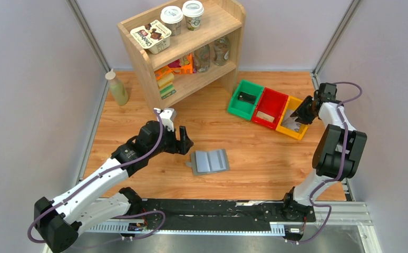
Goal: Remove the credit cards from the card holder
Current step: Place the credit card in the storage box, then remove the credit card from the card holder.
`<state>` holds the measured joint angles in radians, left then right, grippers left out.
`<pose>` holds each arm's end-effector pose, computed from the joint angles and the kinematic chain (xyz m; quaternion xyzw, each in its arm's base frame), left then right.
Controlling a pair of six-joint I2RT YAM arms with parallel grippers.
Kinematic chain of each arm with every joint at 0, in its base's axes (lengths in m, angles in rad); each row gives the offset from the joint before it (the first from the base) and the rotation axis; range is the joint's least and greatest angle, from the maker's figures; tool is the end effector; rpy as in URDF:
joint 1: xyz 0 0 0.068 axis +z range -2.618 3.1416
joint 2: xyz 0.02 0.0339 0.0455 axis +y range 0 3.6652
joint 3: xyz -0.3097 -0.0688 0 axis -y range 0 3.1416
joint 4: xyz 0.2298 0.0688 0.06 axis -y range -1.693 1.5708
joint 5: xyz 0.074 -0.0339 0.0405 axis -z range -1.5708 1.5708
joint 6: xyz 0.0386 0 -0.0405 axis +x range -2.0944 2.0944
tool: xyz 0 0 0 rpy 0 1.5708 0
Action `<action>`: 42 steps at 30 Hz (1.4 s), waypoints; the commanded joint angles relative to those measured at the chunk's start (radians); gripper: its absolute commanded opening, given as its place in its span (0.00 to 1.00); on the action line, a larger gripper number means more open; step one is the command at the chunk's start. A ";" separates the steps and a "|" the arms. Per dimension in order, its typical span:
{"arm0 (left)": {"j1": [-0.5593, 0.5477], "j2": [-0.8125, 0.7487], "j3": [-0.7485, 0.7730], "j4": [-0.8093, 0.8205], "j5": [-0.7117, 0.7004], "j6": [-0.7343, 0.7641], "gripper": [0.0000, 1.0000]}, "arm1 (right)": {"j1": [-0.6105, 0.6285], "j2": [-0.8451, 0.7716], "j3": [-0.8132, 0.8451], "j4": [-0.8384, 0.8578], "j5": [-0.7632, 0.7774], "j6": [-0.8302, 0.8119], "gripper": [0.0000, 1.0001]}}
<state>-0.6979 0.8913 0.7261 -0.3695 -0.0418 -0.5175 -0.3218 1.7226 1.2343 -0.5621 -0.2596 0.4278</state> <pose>0.1227 -0.1008 0.3184 0.0679 0.8660 -0.2678 0.4168 0.3383 -0.1023 0.2682 0.3198 0.9039 0.1384 0.2481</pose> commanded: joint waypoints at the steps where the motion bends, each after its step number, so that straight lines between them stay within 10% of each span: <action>1: 0.006 -0.006 -0.001 0.003 0.036 -0.039 0.87 | -0.011 -0.049 0.074 -0.053 0.187 -0.011 0.44; 8: 0.006 0.038 0.022 0.001 0.102 -0.064 0.85 | 0.053 -0.205 0.093 -0.166 0.351 -0.012 0.68; 23: -0.015 0.282 0.136 -0.002 0.275 -0.092 0.64 | 0.590 -0.529 -0.260 -0.010 0.083 0.187 0.65; 32: -0.031 0.417 0.107 0.043 0.283 -0.107 0.46 | 0.961 -0.408 -0.377 0.177 0.098 0.316 0.52; 42: -0.031 0.518 -0.004 0.092 0.201 -0.137 0.44 | 1.076 -0.259 -0.357 0.218 0.175 0.307 0.54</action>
<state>-0.7250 1.3735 0.7605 -0.3260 0.1886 -0.6247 0.7315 1.4231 0.8566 -0.3977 -0.1310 0.7296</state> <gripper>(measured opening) 0.441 0.529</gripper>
